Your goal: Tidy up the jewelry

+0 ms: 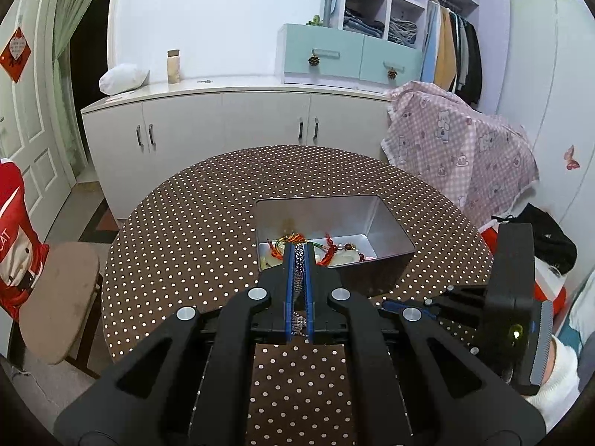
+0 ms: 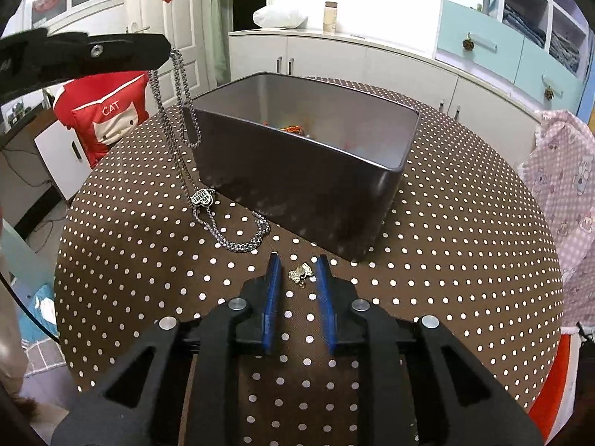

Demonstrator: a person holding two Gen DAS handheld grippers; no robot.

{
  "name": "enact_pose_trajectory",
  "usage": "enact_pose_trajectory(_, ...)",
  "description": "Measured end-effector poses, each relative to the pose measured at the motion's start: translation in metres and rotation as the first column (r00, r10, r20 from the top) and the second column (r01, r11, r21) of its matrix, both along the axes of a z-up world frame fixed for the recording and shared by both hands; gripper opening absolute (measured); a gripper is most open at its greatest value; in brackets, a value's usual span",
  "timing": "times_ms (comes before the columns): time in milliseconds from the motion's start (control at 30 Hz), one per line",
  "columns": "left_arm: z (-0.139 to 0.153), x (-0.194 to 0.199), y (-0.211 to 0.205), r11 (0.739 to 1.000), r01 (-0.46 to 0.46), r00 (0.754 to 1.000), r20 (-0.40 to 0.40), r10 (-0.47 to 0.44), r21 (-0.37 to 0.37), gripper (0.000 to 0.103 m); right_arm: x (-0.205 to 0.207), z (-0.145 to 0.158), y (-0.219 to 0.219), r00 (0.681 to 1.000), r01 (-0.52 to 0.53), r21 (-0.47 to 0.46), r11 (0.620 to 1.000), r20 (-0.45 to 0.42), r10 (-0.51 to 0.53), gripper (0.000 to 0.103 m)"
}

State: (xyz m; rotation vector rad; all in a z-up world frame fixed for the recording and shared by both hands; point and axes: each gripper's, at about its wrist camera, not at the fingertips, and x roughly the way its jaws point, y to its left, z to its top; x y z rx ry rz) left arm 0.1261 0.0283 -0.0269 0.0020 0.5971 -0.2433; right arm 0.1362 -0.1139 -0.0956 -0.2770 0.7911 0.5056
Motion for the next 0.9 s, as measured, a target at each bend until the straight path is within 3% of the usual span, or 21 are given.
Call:
enact_pose_trajectory(300, 0.010, -0.004, -0.001, 1.000, 0.011, 1.000, 0.018, -0.011, -0.008, 0.005, 0.002, 0.015, -0.017, 1.000, 0.024, 0.085, 0.996, -0.016, -0.023, 0.011)
enact_pose_trajectory(533, 0.040, -0.010, -0.007, 0.998, 0.050, 0.997, 0.066, -0.048, -0.031, 0.005, -0.006, 0.068, -0.031, 0.996, 0.019, 0.139, 0.990, 0.083, -0.031, 0.011)
enact_pose_trajectory(900, 0.119, 0.001, -0.015, 0.997, 0.053, 0.993, 0.113, -0.046, -0.058, 0.005, -0.003, 0.162, -0.036, 0.967, -0.031, 0.140, 0.990, 0.255, -0.006, 0.011)
